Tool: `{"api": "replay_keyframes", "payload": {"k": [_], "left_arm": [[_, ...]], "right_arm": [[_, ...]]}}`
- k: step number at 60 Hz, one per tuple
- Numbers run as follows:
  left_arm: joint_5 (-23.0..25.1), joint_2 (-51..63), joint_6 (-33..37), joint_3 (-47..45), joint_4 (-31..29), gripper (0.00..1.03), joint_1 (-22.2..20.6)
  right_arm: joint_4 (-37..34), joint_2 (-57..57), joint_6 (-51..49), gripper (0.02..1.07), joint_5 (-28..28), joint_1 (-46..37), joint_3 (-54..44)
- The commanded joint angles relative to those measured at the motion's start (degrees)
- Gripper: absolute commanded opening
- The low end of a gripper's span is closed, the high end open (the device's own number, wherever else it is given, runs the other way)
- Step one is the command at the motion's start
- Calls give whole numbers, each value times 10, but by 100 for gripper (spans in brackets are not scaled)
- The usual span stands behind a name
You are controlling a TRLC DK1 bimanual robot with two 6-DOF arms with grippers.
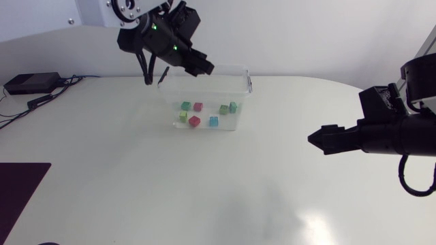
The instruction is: Place the duplo bricks in the container
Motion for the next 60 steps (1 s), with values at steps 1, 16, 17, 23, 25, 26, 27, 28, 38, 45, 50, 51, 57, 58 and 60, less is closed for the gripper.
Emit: {"api": "replay_keyframes", "payload": {"k": [1,16,17,23,25,26,27,28,38,45,50,51,57,58,60], "left_arm": [[-3,47,1,38,16,30,22],[-8,148,1,115,47,30,69],[-8,153,1,117,47,30,72],[-9,183,2,132,57,30,84],[-11,191,3,137,57,32,87],[-12,196,3,139,57,33,88],[-15,198,3,140,57,37,89],[-16,199,3,140,57,42,89],[-26,166,3,110,57,99,90],[-26,111,0,77,64,99,91],[-26,66,-2,44,75,99,91],[-26,56,-2,37,76,99,91],[-42,4,-8,2,83,99,90],[-44,0,-10,0,83,99,90],[-53,-20,-17,-12,83,99,91]], "right_arm": [[-12,-15,-12,100,6,6,-20],[-33,-37,-20,100,21,7,-25],[-33,-38,-20,100,21,7,-25],[-38,-41,-25,100,25,7,-26],[-40,-42,-26,100,25,7,-26],[-41,-42,-26,100,26,7,-26],[-41,-44,-26,100,26,8,-26],[-42,-44,-26,100,26,8,-26],[-48,-54,-31,100,32,9,-26],[-52,-63,-32,100,39,13,-25],[-53,-73,-32,100,49,22,-23],[-53,-74,-32,100,50,23,-22],[-53,-83,-32,100,62,31,-18],[-53,-84,-32,100,63,32,-18],[-53,-87,-32,101,71,35,-16]]}}
